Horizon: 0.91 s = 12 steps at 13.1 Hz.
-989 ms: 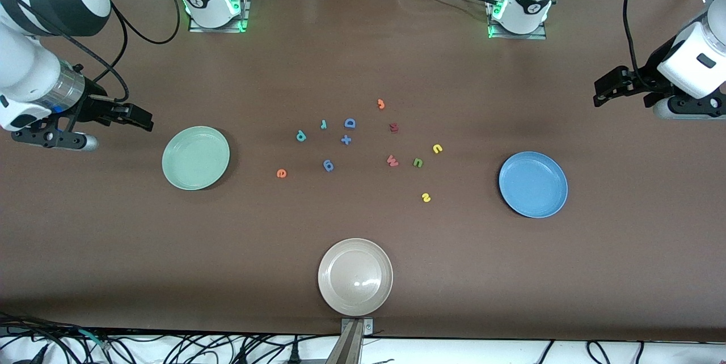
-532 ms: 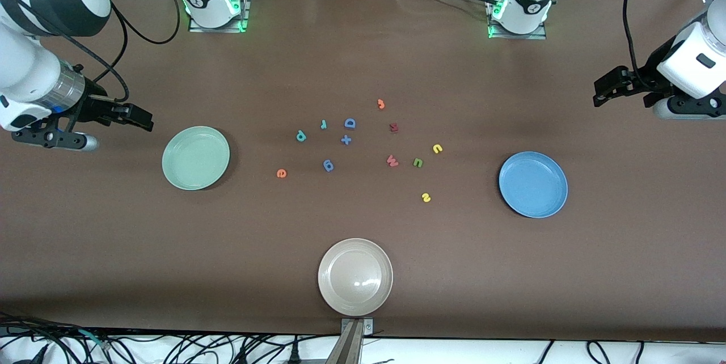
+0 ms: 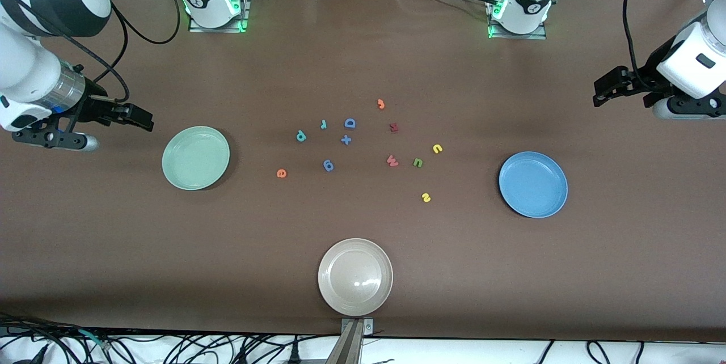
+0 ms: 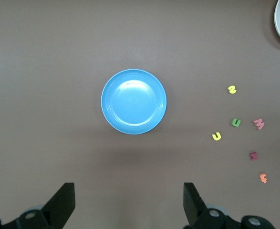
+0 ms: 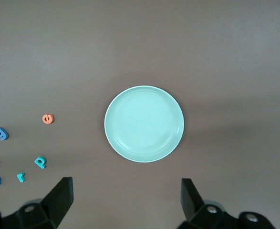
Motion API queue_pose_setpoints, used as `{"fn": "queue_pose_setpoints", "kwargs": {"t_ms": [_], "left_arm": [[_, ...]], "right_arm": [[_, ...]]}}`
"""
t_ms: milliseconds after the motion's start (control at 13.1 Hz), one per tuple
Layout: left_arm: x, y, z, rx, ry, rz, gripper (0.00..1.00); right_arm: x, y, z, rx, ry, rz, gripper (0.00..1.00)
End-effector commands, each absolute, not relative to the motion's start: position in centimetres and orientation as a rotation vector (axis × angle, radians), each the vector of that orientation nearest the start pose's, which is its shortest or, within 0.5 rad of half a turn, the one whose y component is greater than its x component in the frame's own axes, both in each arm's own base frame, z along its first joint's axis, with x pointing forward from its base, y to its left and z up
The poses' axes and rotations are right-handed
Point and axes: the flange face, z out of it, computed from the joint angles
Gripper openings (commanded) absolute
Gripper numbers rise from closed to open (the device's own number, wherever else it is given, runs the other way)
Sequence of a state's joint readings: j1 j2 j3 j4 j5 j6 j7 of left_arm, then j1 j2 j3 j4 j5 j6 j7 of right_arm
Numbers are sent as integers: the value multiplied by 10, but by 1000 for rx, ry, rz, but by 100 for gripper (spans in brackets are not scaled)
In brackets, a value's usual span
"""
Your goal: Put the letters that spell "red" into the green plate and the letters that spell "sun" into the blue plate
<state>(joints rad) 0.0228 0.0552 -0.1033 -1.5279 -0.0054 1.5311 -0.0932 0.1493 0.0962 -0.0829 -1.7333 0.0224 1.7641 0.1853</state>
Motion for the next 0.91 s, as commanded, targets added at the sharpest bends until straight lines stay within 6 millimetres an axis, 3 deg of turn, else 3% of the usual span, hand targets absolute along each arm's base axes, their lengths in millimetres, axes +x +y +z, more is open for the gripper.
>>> {"fn": "queue_pose_setpoints", "kwargs": {"t_ms": [0, 837], "left_arm": [[566, -45, 613, -3129, 14, 80, 100], [566, -44, 612, -3128, 14, 85, 100]], "right_arm": [[583, 40, 512, -3137, 188, 99, 100], [582, 42, 509, -3135, 191, 121, 100]]}}
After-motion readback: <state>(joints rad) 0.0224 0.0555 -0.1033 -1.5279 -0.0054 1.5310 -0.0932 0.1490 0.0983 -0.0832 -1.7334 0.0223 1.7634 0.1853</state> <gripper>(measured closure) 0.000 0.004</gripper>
